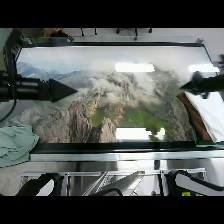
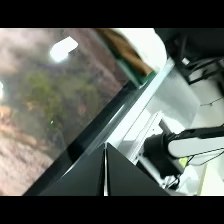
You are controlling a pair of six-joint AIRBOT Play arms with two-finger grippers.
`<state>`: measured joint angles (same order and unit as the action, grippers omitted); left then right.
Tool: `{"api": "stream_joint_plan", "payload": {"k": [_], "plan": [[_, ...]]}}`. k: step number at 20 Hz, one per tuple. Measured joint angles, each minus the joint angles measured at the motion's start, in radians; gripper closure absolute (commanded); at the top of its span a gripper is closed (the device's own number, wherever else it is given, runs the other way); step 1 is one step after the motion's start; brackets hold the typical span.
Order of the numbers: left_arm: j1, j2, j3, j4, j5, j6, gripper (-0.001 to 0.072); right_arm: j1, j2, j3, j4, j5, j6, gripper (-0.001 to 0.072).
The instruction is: Fold the shirts.
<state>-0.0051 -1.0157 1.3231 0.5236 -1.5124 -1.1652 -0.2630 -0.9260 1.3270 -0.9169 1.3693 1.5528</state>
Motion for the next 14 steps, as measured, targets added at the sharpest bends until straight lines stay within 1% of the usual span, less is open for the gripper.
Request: {"api": "stream_joint_plan", "payload": {"k": [3,5,8,14], "plan": [[-0.108,0.135,-0.191,0.122,0.053,-0.050,0.0691,0.316,0.098,-0.248,-0.064,-0.143,-0.006,0.0690],[-0.177,0.214,-0.315,0.197,0.101,-0.094,0.0691,0.453,0.130,-0.364,-0.091,-0.230,-0.005,0.0689],[-0.240,0.299,-0.451,0.252,0.154,-0.140,0.0689,0.552,0.142,-0.448,-0.105,-0.304,0.002,0.0689],[-0.274,0.358,-0.563,0.285,0.198,-0.182,0.0689,0.600,0.142,-0.489,-0.108,-0.349,0.006,0.0689]]}}
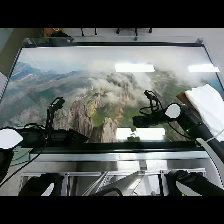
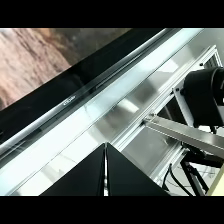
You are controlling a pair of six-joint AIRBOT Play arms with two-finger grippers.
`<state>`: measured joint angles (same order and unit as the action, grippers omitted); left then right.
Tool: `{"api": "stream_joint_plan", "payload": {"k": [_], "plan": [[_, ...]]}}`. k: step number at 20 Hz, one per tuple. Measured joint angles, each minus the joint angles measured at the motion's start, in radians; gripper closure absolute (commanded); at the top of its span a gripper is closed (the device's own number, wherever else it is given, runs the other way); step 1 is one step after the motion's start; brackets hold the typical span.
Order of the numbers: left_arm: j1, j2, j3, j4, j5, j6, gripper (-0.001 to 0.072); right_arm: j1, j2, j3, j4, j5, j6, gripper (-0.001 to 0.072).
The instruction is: Fold the shirts.
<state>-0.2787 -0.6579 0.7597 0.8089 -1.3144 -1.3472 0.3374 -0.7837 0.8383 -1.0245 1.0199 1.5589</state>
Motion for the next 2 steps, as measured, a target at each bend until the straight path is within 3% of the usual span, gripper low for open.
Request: {"api": "stream_joint_plan", "payload": {"k": [2], "plan": [[-0.003,0.001,-0.010,0.003,0.006,-0.005,0.0689,0.003,0.000,-0.003,-0.001,-0.004,0.000,0.0689]]}}
